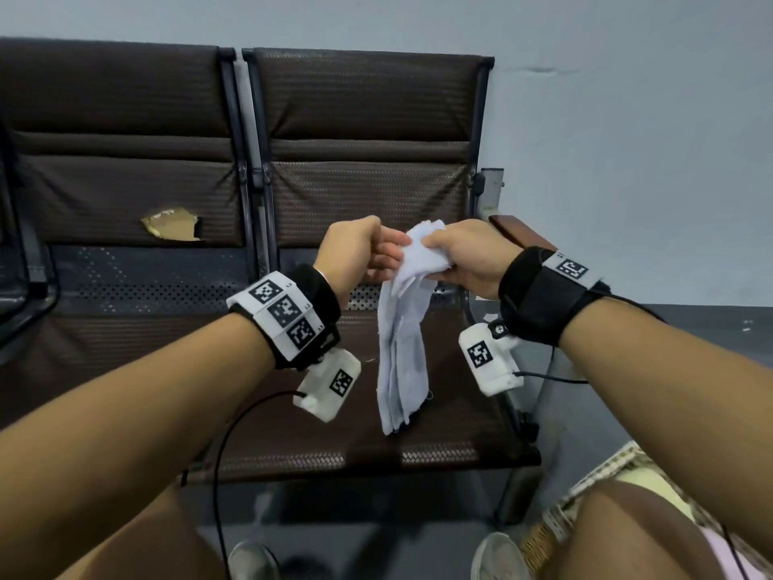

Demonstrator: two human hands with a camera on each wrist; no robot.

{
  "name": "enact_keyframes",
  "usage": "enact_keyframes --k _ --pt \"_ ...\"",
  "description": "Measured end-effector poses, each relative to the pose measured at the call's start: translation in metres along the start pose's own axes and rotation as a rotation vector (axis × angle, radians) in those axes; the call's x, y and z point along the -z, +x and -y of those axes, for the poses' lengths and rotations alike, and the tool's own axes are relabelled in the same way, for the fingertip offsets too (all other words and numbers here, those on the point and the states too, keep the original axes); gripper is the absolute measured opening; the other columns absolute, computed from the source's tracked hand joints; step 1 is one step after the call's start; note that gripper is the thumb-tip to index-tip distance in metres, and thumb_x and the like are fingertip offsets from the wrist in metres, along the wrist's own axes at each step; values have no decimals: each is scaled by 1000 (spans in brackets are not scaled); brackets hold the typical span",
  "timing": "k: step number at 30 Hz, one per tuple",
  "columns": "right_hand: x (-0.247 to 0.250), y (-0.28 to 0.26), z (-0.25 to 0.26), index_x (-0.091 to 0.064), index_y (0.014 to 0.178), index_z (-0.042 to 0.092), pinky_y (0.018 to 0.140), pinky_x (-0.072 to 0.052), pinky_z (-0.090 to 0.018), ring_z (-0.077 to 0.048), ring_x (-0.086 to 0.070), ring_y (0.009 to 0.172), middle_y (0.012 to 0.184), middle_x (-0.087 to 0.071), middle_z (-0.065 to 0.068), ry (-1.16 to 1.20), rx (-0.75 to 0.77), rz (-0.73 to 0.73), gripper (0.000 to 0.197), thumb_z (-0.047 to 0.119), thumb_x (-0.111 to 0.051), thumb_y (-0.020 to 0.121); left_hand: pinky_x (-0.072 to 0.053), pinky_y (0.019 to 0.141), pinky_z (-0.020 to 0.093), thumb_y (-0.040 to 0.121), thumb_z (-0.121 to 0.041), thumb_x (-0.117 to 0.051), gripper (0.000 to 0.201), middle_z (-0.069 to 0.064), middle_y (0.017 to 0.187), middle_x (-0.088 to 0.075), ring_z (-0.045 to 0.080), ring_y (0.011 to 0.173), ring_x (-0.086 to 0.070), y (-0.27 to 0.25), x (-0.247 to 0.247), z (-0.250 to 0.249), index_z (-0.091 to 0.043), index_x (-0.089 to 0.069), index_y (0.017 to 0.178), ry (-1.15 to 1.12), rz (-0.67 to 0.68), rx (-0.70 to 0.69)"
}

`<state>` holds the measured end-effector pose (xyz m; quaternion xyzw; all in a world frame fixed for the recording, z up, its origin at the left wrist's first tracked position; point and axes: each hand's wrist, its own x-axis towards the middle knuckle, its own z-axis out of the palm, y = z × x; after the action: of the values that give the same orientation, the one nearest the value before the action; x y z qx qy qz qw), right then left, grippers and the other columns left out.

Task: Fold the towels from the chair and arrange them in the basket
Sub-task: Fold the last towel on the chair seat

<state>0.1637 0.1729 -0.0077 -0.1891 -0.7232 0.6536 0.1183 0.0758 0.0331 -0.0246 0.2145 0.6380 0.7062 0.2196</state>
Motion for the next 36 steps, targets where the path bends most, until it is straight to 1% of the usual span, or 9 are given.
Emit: enact_keyframes --k 6,8,11,14,17,27,31,33,36 --pt "-6 2 5 -46 77 8 55 -25 -31 -17 -33 64 71 -33 -6 -105 47 80 13 -5 -42 81 -37 72 34 68 -4 -49 43 12 90 -54 25 81 -50 21 25 24 4 -57 110 137 12 91" --pt "-6 5 5 -45 72 7 55 -29 -30 -17 -36 66 69 -38 -6 -93 35 59 12 -3 -44 80 -41 66 31 62 -14 -55 29 9 79 -59 22 70 -54 22 31 26 0 -62 87 30 228 175" --pt "2 10 4 -66 85 2 69 -51 -32 -24 -61 75 82 -67 -14 -68 -27 119 13 11 -59 88 -56 82 34 83 -15 -66 34 11 113 -72 27 102 -69 28 41 25 -5 -70 116 -42 374 201" --pt "21 22 2 -73 102 3 82 -57 -37 -23 -70 84 102 -75 -14 -477 6 158 30 24 -78 82 -59 80 34 88 -13 -70 32 15 115 -72 28 100 -70 42 41 27 -2 -69 118 72 196 97" --pt "38 42 -2 -75 93 8 56 -50 -20 -17 -66 71 82 -73 -4 -890 73 -138 35 37 -84 75 -59 78 35 89 -18 -72 21 13 104 -75 22 87 -72 54 42 24 -3 -74 104 192 20 -40" --pt "37 68 -40 -59 125 18 101 -51 -44 -18 -66 110 119 -69 -1 -355 272 -106 38 35 -60 92 -53 64 23 77 -14 -83 19 1 77 -70 9 69 -67 57 44 27 -12 -64 74 233 -123 -188" --pt "34 55 -96 -67 104 12 81 -52 -32 -17 -68 91 100 -72 -5 -482 190 -49 20 29 -60 97 -53 81 48 88 -15 -73 17 18 97 -66 29 87 -62 41 57 82 -2 -62 93 389 -6 10" --pt "33 45 -124 -63 75 4 68 -42 -31 -18 -56 67 73 -62 -7 -639 89 26 33 28 -59 98 -53 85 47 91 -14 -68 28 22 105 -66 32 94 -63 29 63 115 6 -62 109 518 115 143" --pt "30 29 -160 -65 83 -7 65 -44 -28 -18 -55 64 73 -60 -10 -706 -121 244 36 24 -56 100 -49 67 35 96 -16 -63 16 12 90 -58 25 79 -58 8 70 152 -3 -55 99 654 280 287"
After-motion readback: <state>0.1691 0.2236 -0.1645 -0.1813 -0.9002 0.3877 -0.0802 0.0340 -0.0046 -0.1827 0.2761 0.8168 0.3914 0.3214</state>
